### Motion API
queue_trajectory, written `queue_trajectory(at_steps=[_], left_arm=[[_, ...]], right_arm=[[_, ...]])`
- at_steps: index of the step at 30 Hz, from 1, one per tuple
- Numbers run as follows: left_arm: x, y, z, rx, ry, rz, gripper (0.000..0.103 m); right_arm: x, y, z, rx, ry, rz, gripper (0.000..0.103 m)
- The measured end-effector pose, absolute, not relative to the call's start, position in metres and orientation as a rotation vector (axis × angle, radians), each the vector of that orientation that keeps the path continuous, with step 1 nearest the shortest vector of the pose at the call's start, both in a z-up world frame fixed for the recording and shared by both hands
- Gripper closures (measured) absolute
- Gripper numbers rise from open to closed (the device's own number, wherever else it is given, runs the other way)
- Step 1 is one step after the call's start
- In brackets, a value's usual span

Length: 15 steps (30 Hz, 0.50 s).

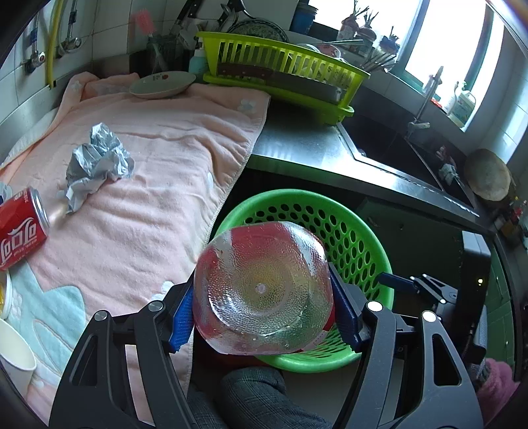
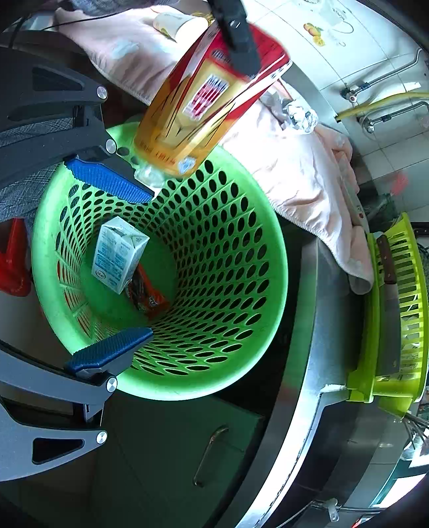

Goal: Collect trash

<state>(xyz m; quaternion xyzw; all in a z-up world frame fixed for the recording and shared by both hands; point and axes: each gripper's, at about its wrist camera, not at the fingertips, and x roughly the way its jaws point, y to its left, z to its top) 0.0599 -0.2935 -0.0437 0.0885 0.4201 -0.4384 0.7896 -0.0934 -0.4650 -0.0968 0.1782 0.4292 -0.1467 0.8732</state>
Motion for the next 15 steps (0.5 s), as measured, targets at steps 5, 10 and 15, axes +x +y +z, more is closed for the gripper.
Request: queue_trajectory(at_steps=[5, 10, 15], left_arm=[[0.058, -0.293, -0.045, 0.189, 0.910, -0.942, 0.031], [0.053, -0.282, -0.039, 0.190, 0.890, -0.934, 0.027], [0.049, -0.265, -0.030, 0.197, 0.852, -0.900, 0.027]], right_arm=[[-0.094, -0.461, -0.090, 0.368, 0.882, -0.298, 0.028], [-0.093, -0.454, -0.085, 0.360, 0.870, -0.286, 0.027], [-0.089, -0.441, -0.080, 0.349, 0.860, -0.270, 0.027]])
